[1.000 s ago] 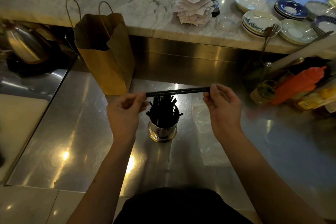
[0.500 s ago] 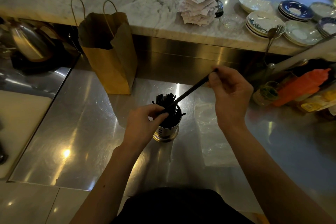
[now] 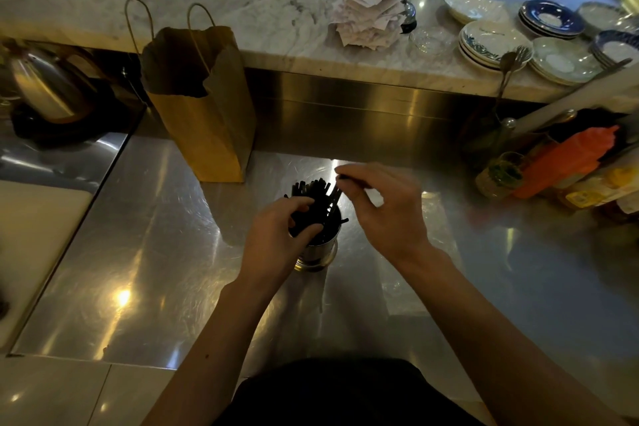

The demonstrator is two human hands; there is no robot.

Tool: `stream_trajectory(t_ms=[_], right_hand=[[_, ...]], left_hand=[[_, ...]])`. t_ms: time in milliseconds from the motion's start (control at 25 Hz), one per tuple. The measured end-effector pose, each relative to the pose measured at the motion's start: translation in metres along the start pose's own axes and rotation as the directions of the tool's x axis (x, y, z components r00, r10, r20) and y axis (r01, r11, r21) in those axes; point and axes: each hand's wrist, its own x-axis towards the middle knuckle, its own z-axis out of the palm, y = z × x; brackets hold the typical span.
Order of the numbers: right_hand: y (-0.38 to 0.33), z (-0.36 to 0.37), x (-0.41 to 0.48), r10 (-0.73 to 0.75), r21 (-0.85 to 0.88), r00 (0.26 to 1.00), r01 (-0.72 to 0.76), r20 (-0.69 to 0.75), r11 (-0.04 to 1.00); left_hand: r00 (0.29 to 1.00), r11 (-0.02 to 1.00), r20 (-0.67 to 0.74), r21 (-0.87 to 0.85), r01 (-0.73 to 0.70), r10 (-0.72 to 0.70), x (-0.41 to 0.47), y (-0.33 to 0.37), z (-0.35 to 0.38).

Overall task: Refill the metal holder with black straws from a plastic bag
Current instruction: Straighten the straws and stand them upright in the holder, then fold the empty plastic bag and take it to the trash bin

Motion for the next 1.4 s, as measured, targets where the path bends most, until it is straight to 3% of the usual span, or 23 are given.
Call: stream_trajectory(t_ms=[120, 200, 400, 600, 760, 840, 920, 1000, 1040, 1080, 1160, 1280, 1400], right_hand=[[0.006, 0.009, -0.004, 0.072, -0.049, 0.975, -0.063, 0.211, 0.997], [0.014, 0.017, -0.010, 0.194, -0.204, 0.901, -0.122, 0.387, 0.971], [0.021, 0.023, -0.015, 0.183, -0.272, 0.879, -0.064, 0.440, 0.960], [0.018, 0.010, -0.013, 0.280, -0.180, 0.899, -0.230, 0.336, 0.956], [0.036, -0.021, -0.017, 0.377, -0.031, 0.916, -0.376, 0.138, 0.926], [0.058, -0.040, -0.026, 0.473, -0.032, 0.878, -0.472, 0.077, 0.881], [0.085, -0.057, -0.042, 0.583, -0.066, 0.812, -0.580, 0.038, 0.812], [0.119, -0.071, -0.067, 0.726, -0.143, 0.685, -0.714, 0.056, 0.685], [0.133, -0.075, -0.079, 0.794, -0.192, 0.601, -0.771, 0.097, 0.607], [0.145, -0.079, -0.092, 0.845, -0.248, 0.516, -0.808, 0.140, 0.534], [0.161, -0.084, -0.115, 0.889, -0.317, 0.413, -0.832, 0.195, 0.456], [0.174, -0.096, -0.135, 0.904, -0.300, 0.378, -0.855, 0.199, 0.423], [0.196, -0.105, -0.146, 0.898, -0.314, 0.377, -0.844, 0.228, 0.434]], left_hand=[[1.000, 1.000, -0.025, 0.013, 0.002, -0.002, 0.000, -0.003, -0.001], [1.000, 1.000, -0.013, -0.008, 0.011, -0.011, 0.000, -0.007, 0.002], [1.000, 0.998, -0.023, -0.055, -0.017, 0.016, -0.004, -0.007, 0.008], [0.990, 0.997, -0.136, -0.057, -0.043, 0.034, -0.008, -0.003, 0.008], [0.935, 0.966, -0.289, -0.092, -0.242, 0.207, -0.018, 0.028, 0.008], [0.925, 0.930, -0.255, -0.166, -0.328, 0.281, -0.027, 0.044, 0.020], [0.943, 0.917, -0.152, -0.228, -0.326, 0.297, -0.033, 0.052, 0.042], [0.982, 0.945, -0.007, -0.270, -0.184, 0.189, -0.034, 0.054, 0.076], [0.995, 0.956, 0.078, -0.292, -0.037, 0.063, -0.031, 0.050, 0.092], [0.980, 0.943, 0.176, -0.303, 0.140, -0.089, -0.028, 0.045, 0.109], [0.870, 0.870, 0.339, -0.218, 0.443, -0.358, -0.020, 0.029, 0.141], [0.751, 0.795, 0.392, -0.078, 0.602, -0.531, -0.011, 0.010, 0.177], [0.615, 0.556, 0.402, -0.265, 0.788, -0.678, -0.002, 0.015, 0.200]])
